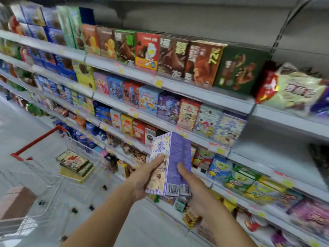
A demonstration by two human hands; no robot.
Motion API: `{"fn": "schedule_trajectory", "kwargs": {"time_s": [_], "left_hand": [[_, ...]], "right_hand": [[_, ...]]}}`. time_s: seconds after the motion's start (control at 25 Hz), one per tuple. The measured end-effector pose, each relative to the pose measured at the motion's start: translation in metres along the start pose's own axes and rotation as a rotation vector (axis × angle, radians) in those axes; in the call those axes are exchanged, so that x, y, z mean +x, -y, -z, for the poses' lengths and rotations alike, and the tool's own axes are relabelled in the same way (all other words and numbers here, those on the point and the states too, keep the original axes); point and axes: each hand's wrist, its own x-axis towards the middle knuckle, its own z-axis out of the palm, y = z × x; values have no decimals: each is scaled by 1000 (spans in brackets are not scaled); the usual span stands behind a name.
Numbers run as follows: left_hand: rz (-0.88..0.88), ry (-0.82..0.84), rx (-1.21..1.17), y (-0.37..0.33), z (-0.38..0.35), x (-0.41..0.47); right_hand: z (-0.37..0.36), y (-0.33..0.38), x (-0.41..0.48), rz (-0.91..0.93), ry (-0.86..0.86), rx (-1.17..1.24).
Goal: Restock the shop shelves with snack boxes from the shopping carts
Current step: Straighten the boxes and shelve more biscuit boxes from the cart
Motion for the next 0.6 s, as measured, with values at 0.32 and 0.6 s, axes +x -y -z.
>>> {"fn": "schedule_trajectory", "kwargs": {"time_s": [0.32,0.6], "left_hand": [[33,67,-55,47,-124,66],[116,79,99,59,-144,117]], "right_hand": [[143,40,-20,134,-232,-216],[201,37,-17,-1,-387,-154]]}}
